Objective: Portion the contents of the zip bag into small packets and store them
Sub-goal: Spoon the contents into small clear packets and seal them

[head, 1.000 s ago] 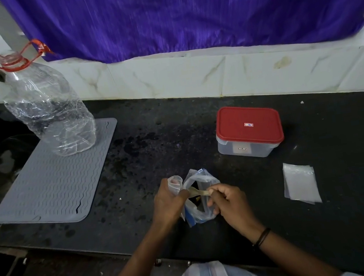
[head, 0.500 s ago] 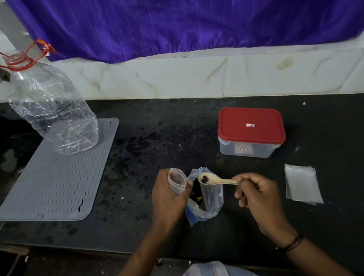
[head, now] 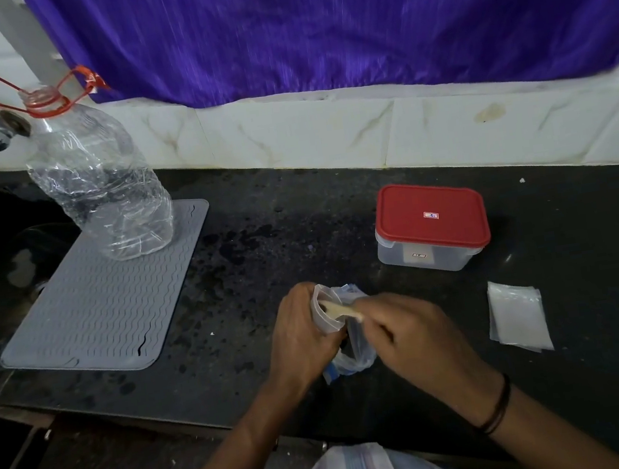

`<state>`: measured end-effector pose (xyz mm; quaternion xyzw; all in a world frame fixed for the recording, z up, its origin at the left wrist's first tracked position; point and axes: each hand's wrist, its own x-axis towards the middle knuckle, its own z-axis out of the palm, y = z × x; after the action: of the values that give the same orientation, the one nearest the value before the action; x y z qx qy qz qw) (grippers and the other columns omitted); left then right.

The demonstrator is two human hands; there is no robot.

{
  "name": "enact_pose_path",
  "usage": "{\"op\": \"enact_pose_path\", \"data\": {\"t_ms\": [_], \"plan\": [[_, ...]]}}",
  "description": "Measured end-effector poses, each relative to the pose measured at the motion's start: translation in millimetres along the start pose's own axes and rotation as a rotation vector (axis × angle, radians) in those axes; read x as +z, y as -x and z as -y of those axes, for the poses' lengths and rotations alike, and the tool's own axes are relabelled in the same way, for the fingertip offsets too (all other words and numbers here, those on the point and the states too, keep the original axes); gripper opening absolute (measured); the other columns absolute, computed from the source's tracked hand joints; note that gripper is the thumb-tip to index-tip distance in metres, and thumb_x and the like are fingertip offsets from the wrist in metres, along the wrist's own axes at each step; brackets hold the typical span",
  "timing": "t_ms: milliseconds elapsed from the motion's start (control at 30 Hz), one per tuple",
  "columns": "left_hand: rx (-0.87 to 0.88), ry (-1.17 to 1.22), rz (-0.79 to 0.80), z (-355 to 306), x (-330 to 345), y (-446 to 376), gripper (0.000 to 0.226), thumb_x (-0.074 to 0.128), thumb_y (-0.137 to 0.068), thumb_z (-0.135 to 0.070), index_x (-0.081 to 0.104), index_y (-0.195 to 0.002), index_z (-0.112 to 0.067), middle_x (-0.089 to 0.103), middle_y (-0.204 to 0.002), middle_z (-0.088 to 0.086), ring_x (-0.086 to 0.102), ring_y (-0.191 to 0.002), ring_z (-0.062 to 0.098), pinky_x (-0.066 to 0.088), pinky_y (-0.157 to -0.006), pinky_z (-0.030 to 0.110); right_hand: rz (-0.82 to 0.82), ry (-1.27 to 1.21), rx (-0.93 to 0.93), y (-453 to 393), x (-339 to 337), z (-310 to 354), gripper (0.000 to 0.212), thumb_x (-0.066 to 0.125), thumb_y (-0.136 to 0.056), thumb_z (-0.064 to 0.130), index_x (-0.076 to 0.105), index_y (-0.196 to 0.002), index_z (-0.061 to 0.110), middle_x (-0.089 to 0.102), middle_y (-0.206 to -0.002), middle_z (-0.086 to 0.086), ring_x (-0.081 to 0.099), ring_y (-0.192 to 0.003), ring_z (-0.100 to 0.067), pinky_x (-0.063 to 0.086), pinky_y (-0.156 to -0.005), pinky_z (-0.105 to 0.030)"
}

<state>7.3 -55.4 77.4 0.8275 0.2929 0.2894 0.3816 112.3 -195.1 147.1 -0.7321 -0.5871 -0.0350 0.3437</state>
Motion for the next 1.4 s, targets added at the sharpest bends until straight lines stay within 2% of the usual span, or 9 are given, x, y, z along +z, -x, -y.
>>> {"op": "enact_pose_path", "data": {"t_ms": [67, 133, 300, 467, 700, 833, 933, 1133, 1400], "plan": [[0.019, 0.002, -0.012, -2, 0, 1, 0.021, 0.071, -0.079, -0.032, 0.054, -0.091, -0.026, 0.059, -0.088, -0.012, 0.058, -0.083, 0.005, 0.048, -0.074, 0.026, 0.06, 0.234, -0.225, -5, 1, 0, 0.027, 0.048, -0.088, 0.013, 0.071, -0.101, 0.016, 0.066, -0.078, 0.001, 0.057, -0.063, -0.013, 0.048, -0.054, -0.025], [-0.014, 0.025, -0.026, -1, 0, 1, 0.023, 0.072, -0.079, -0.033, 0.054, -0.094, -0.028, 0.06, -0.089, -0.012, 0.06, -0.084, 0.006, 0.049, -0.073, 0.027, 0.029, 0.322, -0.273, -7, -1, -1, 0.029, 0.049, -0.087, 0.013, 0.071, -0.107, 0.015, 0.067, -0.08, 0.002, 0.055, -0.064, -0.014, 0.042, -0.055, -0.026], [-0.196, 0.006, -0.055, 2, -6, 0, 0.03, 0.078, -0.082, -0.034, 0.049, -0.09, -0.04, 0.061, -0.091, -0.011, 0.06, -0.084, 0.0, 0.049, -0.067, 0.02, -0.176, 0.113, 0.119, 1, -6, -11, 0.017, 0.056, -0.093, 0.017, 0.072, -0.097, 0.012, 0.065, -0.073, 0.002, 0.057, -0.06, -0.009, 0.05, -0.052, -0.028], [-0.414, -0.021, 0.059, 2, -6, 1, 0.035, 0.076, -0.081, -0.038, 0.047, -0.099, -0.029, 0.058, -0.092, -0.013, 0.055, -0.082, -0.002, 0.039, -0.062, 0.018, 0.124, 0.169, 0.366, 12, 16, -31, 0.01, 0.059, -0.093, 0.026, 0.062, -0.084, 0.022, 0.055, -0.062, 0.008, 0.051, -0.052, -0.004, 0.049, -0.047, -0.027], [-0.568, 0.003, 0.113, 8, 2, 5, 0.036, 0.072, -0.081, -0.031, 0.053, -0.108, -0.017, 0.062, -0.094, -0.004, 0.06, -0.087, 0.014, 0.052, -0.076, 0.035, 0.25, 0.382, 0.17, 11, 42, -14, 0.022, 0.081, -0.065, 0.017, 0.06, -0.063, 0.02, 0.057, -0.053, 0.004, 0.051, -0.041, -0.011, 0.036, -0.037, -0.022], [-0.645, 0.17, 0.06, 8, 3, 5, 0.032, 0.073, -0.081, -0.017, 0.055, -0.107, -0.02, 0.064, -0.097, -0.001, 0.062, -0.089, 0.013, 0.052, -0.075, 0.033, 0.328, 0.413, 0.196, 10, 52, -13, 0.007, 0.074, -0.08, 0.022, 0.068, -0.082, 0.019, 0.065, -0.066, 0.002, 0.061, -0.054, -0.012, 0.048, -0.046, -0.025], [-0.694, 0.312, 0.013, 9, 3, 4, 0.034, 0.076, -0.078, -0.011, 0.057, -0.105, -0.021, 0.067, -0.1, 0.005, 0.066, -0.09, 0.018, 0.054, -0.071, 0.032, 0.346, 0.297, 0.318, 6, 50, -16, 0.012, 0.052, -0.097, 0.024, 0.063, -0.098, 0.018, 0.067, -0.086, 0.0, 0.066, -0.076, -0.016, 0.044, -0.058, -0.027], [-0.664, 0.277, 0.013, 9, 4, 8, 0.028, 0.073, -0.081, -0.009, 0.056, -0.101, -0.018, 0.066, -0.099, 0.009, 0.065, -0.088, 0.02, 0.054, -0.069, 0.032, 0.242, -0.129, 0.613, 19, 53, -36, 0.023, 0.051, -0.096, 0.018, 0.062, -0.076, 0.018, 0.064, -0.068, 0.002, 0.061, -0.061, -0.008, 0.055, -0.063, -0.04], [-0.621, 0.14, 0.059, 8, 4, 7, 0.031, 0.074, -0.081, -0.019, 0.053, -0.103, -0.023, 0.063, -0.097, -0.002, 0.064, -0.089, 0.014, 0.058, -0.077, 0.039, 0.022, -0.483, 0.831, 34, 53, -33, 0.023, 0.052, -0.098, 0.011, 0.067, -0.082, 0.019, 0.067, -0.065, -0.004, 0.064, -0.055, -0.009, 0.054, -0.056, -0.022]]}}
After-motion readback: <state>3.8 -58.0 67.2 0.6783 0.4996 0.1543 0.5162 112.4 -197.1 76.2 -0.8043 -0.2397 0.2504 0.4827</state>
